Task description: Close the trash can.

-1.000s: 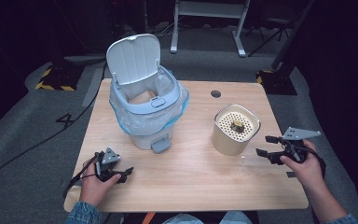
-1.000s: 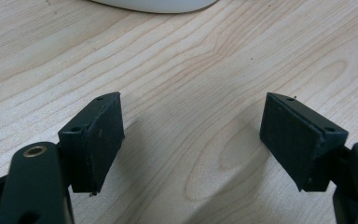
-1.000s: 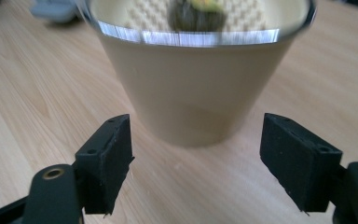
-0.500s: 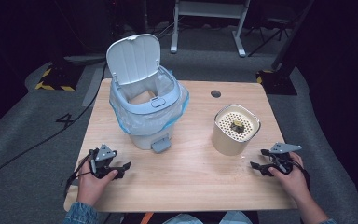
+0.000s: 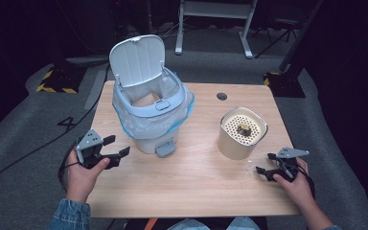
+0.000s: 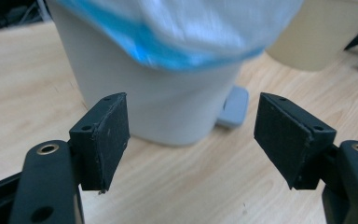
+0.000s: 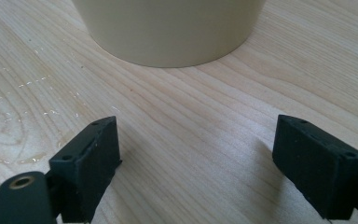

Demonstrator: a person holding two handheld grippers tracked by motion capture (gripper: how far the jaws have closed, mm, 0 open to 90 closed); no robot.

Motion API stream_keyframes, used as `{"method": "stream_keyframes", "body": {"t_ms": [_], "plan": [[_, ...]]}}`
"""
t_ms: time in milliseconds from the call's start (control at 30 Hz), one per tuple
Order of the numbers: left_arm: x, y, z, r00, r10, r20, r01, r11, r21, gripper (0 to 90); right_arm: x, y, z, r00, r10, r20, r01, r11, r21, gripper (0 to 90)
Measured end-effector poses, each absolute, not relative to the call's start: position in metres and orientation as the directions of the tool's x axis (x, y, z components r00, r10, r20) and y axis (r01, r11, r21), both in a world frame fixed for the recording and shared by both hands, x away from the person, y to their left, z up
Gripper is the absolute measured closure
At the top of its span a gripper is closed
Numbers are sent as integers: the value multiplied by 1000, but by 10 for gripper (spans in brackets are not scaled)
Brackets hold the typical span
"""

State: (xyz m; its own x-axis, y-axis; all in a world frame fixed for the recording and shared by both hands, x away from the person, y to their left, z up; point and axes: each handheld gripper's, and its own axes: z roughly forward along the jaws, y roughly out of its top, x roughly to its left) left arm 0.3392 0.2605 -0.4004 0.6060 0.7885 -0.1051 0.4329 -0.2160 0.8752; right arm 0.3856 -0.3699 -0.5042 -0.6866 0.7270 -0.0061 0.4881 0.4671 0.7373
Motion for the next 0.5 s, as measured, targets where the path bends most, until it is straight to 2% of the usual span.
{"method": "stream_keyframes", "body": {"t_ms": [500], "plan": [[375,278,-325,594,801,-77,368,-185,911,274,385,-370,-504,-687,727,-6,487,467,738,152]]}}
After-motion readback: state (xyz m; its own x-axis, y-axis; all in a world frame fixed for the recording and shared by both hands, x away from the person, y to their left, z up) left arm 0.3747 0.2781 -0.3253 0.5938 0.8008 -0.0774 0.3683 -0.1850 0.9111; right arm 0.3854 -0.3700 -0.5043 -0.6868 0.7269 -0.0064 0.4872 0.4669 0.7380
